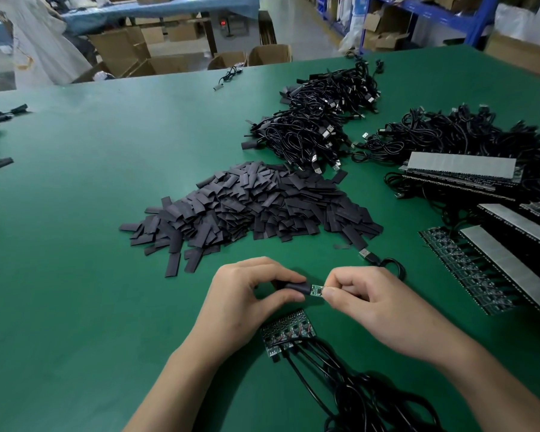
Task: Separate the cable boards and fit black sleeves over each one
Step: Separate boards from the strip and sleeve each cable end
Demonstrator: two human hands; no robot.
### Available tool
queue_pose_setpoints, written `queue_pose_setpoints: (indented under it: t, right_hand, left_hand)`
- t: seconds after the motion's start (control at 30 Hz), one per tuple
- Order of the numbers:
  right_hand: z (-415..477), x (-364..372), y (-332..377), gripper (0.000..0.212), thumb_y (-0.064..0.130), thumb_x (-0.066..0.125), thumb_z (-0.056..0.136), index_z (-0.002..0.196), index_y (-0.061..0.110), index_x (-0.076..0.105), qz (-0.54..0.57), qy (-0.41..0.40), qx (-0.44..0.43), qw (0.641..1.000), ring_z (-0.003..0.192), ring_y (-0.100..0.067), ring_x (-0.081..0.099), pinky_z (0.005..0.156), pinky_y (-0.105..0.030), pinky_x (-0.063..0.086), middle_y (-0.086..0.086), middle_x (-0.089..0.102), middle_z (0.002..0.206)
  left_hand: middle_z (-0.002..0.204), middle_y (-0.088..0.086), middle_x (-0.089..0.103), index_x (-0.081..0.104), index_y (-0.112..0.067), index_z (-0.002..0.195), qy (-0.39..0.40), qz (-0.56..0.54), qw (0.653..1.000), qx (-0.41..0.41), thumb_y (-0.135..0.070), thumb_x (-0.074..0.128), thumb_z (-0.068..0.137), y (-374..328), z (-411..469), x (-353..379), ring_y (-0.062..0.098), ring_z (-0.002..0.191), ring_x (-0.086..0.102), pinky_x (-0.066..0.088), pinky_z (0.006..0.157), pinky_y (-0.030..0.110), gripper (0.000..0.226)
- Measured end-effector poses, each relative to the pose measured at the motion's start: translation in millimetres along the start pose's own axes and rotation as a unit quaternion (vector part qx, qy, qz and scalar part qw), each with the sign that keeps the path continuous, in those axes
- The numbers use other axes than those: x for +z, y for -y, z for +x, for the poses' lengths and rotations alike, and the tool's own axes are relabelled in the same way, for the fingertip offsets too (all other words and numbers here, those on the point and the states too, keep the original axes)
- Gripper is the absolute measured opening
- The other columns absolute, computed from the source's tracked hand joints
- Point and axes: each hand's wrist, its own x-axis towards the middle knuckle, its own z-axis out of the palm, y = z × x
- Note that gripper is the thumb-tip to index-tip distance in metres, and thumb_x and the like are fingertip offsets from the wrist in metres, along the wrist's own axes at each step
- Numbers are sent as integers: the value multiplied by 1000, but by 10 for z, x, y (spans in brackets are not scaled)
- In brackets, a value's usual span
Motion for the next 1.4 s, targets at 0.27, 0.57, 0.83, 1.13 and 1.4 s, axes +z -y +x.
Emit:
queue_pose_setpoints:
  t: [0.27, 0.57, 0.83, 1.13, 1.4]
  right_hand:
    - [6, 66, -22, 17, 41, 62, 97, 85, 29, 65, -29, -38, -20, 999, 52, -6, 37, 51, -28, 31, 7, 45, 57]
    - [15, 14, -43, 18, 36, 64, 97, 80, 33, 67, -42, -70, -29, 996, 51, -5, 37, 49, -27, 30, 4, 48, 56]
    - [7, 15, -36, 13, 37, 69, 94, 81, 36, 71, -23, -83, -26, 996, 53, -2, 42, 52, -22, 34, 13, 52, 58]
    - [19, 41, -33, 12, 36, 67, 97, 87, 33, 74, -194, -123, -74, 970, 78, -5, 55, 73, -15, 30, 17, 55, 68]
    - [35, 52, -13, 16, 32, 69, 93, 78, 32, 75, -34, -139, -33, 989, 62, -6, 54, 58, -15, 37, 11, 64, 73]
  left_hand:
    - [92, -15, 76, 82, -25, 96, -6, -2, 1000, 5, -28, 86, 81, 19, -11, 44, 6, 88, 72, 53, 80, 22, 16]
    - [92, -16, 75, 82, -25, 95, -47, 27, 998, 16, -34, 82, 81, -8, -25, 45, 3, 87, 71, 51, 80, 18, 16]
    - [91, -17, 75, 82, -24, 94, -52, 27, 998, 16, -35, 83, 81, -24, -22, 49, 1, 85, 70, 40, 75, 5, 17]
    - [91, -19, 73, 81, -29, 96, -44, 40, 998, 6, -37, 81, 82, 3, -26, 57, 1, 86, 69, 42, 74, 8, 16]
    - [94, -15, 74, 81, -23, 98, -78, 51, 993, 72, -34, 81, 85, -5, -34, 85, 5, 87, 70, 58, 75, 39, 17]
